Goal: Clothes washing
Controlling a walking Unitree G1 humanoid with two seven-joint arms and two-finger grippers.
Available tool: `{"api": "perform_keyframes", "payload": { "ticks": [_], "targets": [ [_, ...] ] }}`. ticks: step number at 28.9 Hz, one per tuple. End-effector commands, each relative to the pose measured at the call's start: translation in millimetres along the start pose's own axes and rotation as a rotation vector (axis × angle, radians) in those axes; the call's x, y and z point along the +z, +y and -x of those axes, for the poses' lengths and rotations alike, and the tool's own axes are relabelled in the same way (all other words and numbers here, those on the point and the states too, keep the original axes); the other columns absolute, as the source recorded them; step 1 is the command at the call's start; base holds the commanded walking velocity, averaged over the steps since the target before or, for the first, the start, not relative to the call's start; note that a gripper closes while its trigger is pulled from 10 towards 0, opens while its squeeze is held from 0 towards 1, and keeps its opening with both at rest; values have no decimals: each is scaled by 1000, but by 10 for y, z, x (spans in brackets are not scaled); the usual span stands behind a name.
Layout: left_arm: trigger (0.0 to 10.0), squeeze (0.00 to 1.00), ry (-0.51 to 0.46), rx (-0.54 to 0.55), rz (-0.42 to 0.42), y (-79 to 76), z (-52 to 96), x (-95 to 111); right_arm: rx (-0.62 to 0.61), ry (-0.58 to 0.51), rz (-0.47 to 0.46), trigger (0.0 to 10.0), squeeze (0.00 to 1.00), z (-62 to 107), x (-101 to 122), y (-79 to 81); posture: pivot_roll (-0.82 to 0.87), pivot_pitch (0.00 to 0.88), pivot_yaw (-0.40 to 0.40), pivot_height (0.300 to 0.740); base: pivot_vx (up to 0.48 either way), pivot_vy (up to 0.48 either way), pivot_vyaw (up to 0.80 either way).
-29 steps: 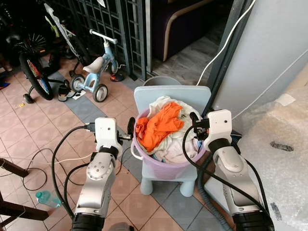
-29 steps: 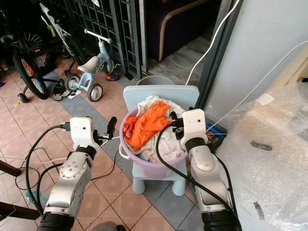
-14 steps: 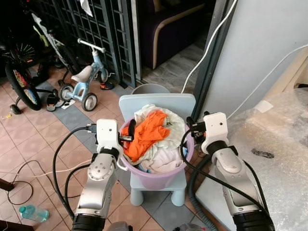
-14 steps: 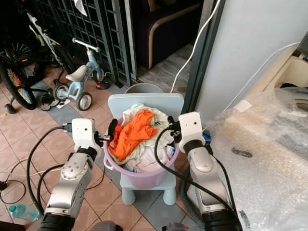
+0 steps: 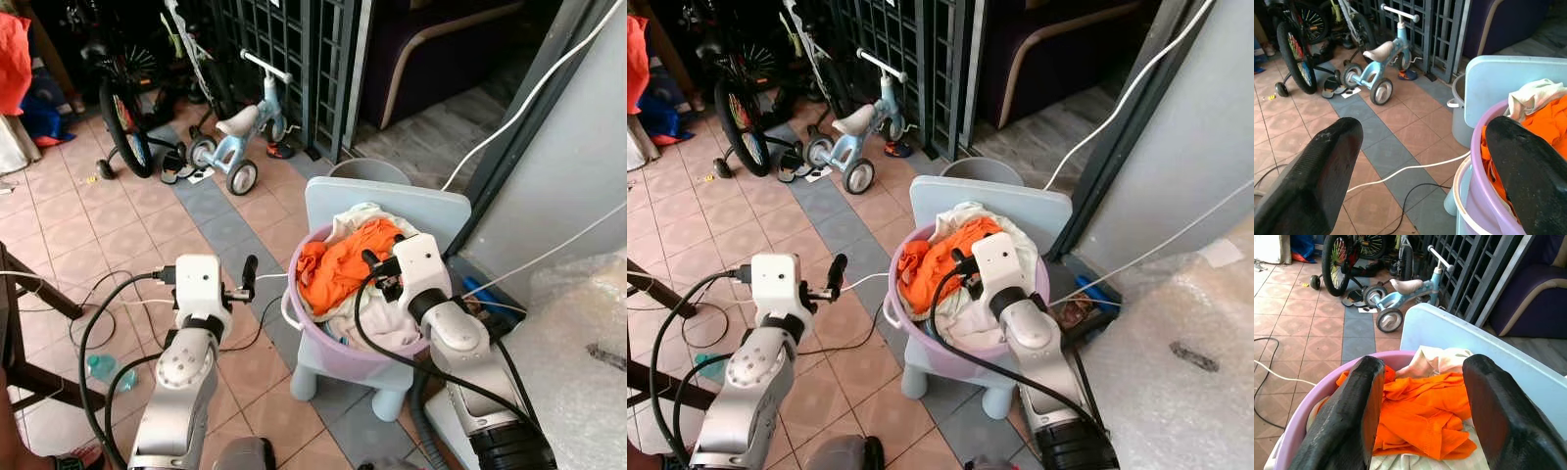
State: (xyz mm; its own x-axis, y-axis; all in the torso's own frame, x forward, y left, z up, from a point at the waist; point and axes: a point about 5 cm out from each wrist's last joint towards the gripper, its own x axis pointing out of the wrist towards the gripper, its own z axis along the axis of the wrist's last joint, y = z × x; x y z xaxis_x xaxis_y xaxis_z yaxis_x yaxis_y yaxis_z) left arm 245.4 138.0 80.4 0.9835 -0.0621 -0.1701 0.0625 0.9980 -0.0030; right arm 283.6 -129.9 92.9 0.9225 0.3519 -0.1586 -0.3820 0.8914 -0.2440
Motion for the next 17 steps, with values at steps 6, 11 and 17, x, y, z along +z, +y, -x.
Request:
{"api": "perform_keyframes", "payload": {
  "ticks": [6, 11, 17],
  "targets": [
    [10000, 0, 11, -13, -3, 42, 41, 39, 80, 1, 25, 10000, 0, -46, 10, 136, 58, 161, 21, 740, 361, 250, 0],
    [10000, 0, 37, -4, 4, 33, 33, 22, 0, 100, -46, 10000, 0, -95, -107, 186, 75, 141, 16, 740, 0, 0, 0],
    [10000, 0, 15, -28, -1, -63, 17, 94, -93, 293, -139, 10000, 0, -112, -384, 189, 87, 144, -5, 740, 0, 0, 0]
  ]
}}
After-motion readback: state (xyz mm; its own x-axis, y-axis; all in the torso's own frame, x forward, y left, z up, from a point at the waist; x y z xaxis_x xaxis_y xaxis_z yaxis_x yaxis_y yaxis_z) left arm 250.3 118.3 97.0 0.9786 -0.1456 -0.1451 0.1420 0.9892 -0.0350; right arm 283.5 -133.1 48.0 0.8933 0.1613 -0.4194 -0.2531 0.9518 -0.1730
